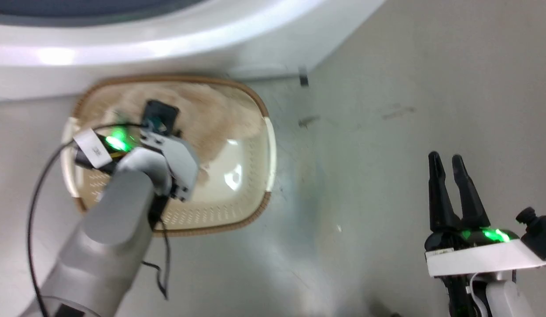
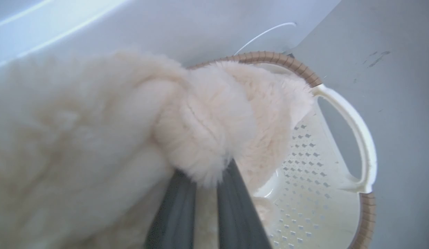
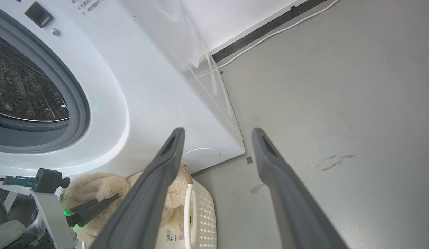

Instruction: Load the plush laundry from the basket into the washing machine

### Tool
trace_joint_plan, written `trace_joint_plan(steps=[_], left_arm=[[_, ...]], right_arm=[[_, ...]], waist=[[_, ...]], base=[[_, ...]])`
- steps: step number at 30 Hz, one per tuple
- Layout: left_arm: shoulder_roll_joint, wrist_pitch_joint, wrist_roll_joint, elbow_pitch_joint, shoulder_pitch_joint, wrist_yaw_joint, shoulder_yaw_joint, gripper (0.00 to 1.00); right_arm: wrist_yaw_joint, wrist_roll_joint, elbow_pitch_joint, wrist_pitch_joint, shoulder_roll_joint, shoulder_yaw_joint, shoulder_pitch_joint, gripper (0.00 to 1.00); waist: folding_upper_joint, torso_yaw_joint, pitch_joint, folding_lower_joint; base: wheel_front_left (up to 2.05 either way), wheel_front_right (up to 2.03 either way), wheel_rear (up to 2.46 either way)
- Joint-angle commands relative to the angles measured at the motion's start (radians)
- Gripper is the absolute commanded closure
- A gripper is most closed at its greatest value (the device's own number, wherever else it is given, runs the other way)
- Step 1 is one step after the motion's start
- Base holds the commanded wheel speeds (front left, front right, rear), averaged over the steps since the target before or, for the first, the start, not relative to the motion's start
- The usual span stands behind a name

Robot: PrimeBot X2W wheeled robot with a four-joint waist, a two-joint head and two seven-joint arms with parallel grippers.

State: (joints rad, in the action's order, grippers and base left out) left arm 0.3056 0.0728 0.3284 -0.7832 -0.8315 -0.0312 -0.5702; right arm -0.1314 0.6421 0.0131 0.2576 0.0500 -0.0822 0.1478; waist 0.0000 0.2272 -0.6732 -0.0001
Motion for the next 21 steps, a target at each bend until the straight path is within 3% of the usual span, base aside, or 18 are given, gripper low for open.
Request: trace_joint_plan(steps=[1,12,21], left_arm=[[-0.013,-0.025,0.013,0.004,0.015,0.007,0.001,1.00],[-0.131,-0.204,0.121,0.016,0.167,0.043,0.029,1.00],[-0.166,-0.307,0.191,0.098,0.248,0.005,0.100,1.00]], right_arm=[[0.001,-0.013,0.010,0.004,0.000,0.008,-0.016,0.00],[0.001,-0.077,0.086,0.004,0.000,0.063,-0.110,0.00],[0.001,-0.091,0.108,0.004,0.000,0.084,-0.183,0.00]], waist=[[0.0000,-0.065,0.099,0.0001],[0.0000,-0.191,0.345,0.0001],[0.0000,-0.237,0.459,0.0001]], base=[[0.00,0.00,0.00],[0.00,0.00,0.00],[0.00,0.00,0.00]])
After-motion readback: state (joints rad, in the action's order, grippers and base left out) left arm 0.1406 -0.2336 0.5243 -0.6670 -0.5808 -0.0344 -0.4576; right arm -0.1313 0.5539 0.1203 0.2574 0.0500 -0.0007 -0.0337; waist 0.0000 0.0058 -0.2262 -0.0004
